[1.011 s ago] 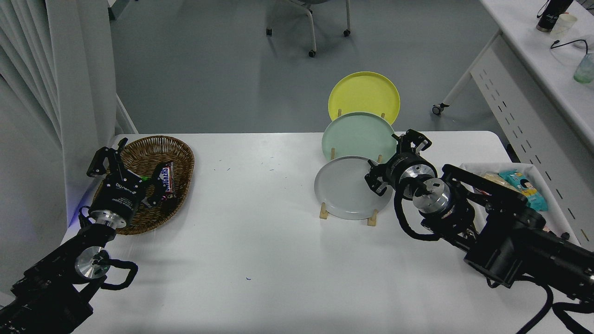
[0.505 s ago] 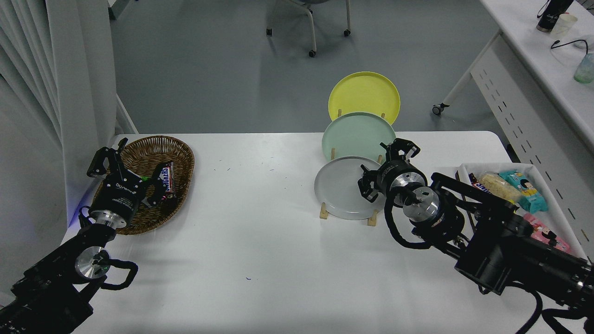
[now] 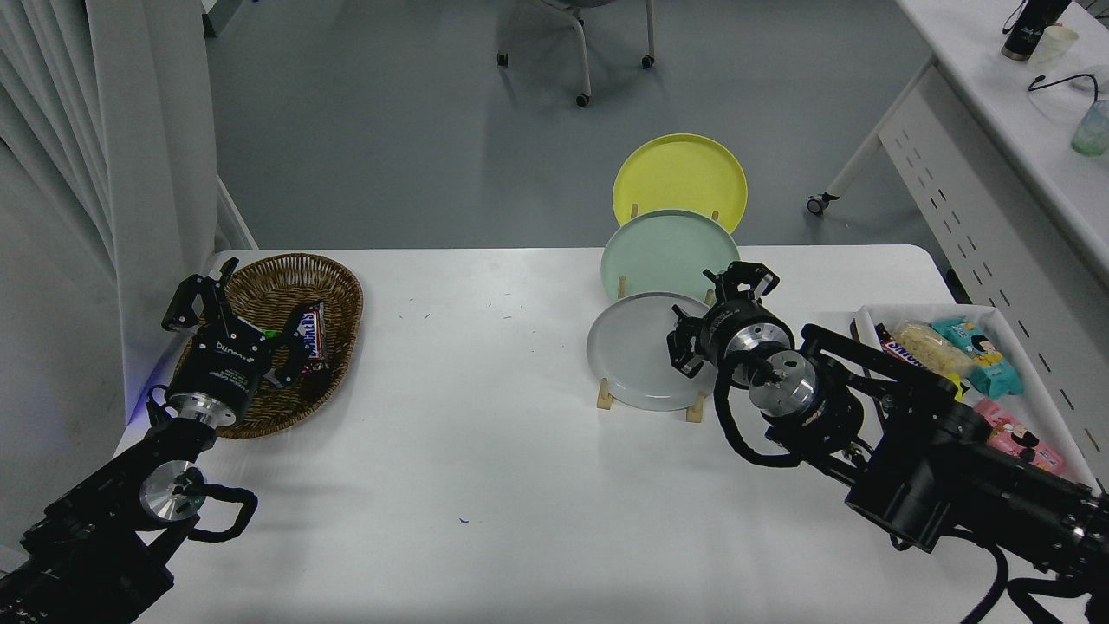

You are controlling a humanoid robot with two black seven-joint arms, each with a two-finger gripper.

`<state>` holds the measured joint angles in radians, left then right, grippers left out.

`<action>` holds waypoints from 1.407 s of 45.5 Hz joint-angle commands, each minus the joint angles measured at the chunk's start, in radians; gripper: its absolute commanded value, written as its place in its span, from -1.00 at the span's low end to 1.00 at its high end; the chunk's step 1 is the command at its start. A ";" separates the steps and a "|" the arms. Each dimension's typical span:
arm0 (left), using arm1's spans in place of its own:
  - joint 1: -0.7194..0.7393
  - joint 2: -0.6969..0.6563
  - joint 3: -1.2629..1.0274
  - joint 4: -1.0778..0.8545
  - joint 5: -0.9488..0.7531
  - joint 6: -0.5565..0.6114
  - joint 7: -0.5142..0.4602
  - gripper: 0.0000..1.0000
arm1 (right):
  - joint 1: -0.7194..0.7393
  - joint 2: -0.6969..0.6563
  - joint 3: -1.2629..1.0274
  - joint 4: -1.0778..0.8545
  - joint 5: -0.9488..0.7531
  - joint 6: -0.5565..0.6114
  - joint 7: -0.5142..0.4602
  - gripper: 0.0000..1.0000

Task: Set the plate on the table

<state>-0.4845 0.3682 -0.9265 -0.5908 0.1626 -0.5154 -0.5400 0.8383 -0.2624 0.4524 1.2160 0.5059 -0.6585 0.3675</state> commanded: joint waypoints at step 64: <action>0.000 0.000 0.000 0.000 0.000 0.000 0.000 0.96 | -0.007 0.017 -0.003 -0.015 -0.040 0.013 -0.009 -0.76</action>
<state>-0.4848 0.3683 -0.9265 -0.5909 0.1626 -0.5154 -0.5400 0.8313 -0.2495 0.4495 1.1998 0.4664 -0.6447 0.3589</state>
